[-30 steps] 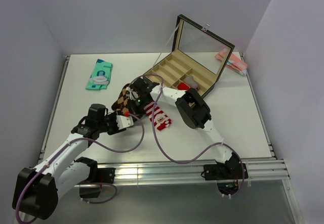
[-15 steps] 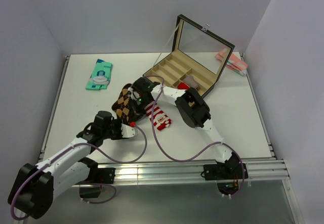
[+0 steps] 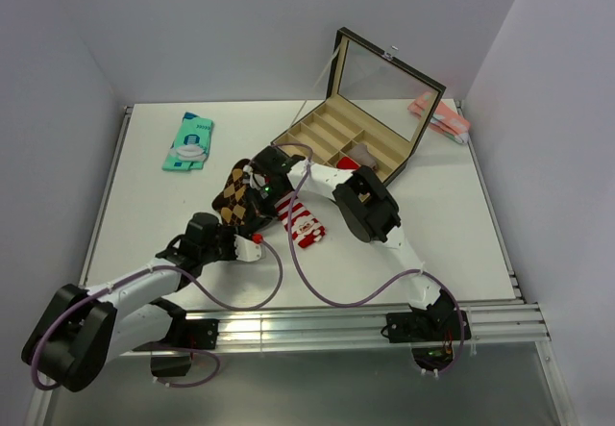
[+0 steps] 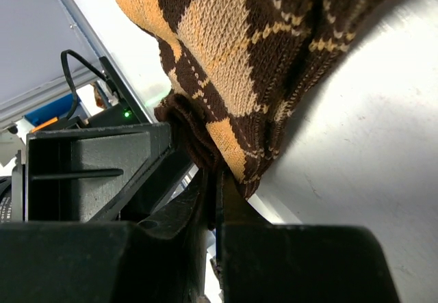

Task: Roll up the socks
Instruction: Roll the sock at the center of the board.

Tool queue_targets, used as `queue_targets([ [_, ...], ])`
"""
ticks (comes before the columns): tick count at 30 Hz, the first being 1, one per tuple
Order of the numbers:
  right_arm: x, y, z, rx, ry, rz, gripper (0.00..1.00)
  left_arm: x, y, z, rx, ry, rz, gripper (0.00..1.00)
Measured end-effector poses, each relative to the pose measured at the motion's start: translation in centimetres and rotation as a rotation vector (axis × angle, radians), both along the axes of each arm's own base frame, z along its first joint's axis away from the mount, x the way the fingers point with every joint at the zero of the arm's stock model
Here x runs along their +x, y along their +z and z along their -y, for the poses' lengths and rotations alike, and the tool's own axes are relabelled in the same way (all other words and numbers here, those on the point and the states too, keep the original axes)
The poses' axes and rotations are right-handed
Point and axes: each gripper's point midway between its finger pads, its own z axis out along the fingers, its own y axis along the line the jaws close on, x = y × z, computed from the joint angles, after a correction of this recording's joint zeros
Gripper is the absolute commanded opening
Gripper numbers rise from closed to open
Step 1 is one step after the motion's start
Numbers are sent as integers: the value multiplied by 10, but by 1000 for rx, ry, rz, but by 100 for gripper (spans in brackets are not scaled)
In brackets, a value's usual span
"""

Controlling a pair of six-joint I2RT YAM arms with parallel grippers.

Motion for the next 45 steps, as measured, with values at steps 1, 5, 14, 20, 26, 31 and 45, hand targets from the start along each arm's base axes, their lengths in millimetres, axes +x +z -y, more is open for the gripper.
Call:
queue_targets([
  [1, 0, 0, 0, 1, 1, 1, 3, 2, 0, 0, 2, 4, 4, 44],
  [5, 0, -1, 2, 1, -1, -5, 3, 6, -3, 1, 7, 5, 3, 40],
  [14, 5, 0, 4, 19, -9, -15, 5, 10, -6, 4, 32, -2, -43, 23],
  [20, 0, -4, 6, 41, -27, -41, 16, 9, -6, 8, 48, -10, -128, 7],
  [26, -5, 4, 12, 45, -66, -30, 42, -2, -5, 14, 27, -26, -235, 0],
  [31, 1, 20, 21, 29, -146, 84, 50, -15, -4, 18, -3, -35, -326, 0],
  [45, 10, 14, 81, -91, -467, 329, 46, -28, 1, -3, -156, 47, -695, 0],
])
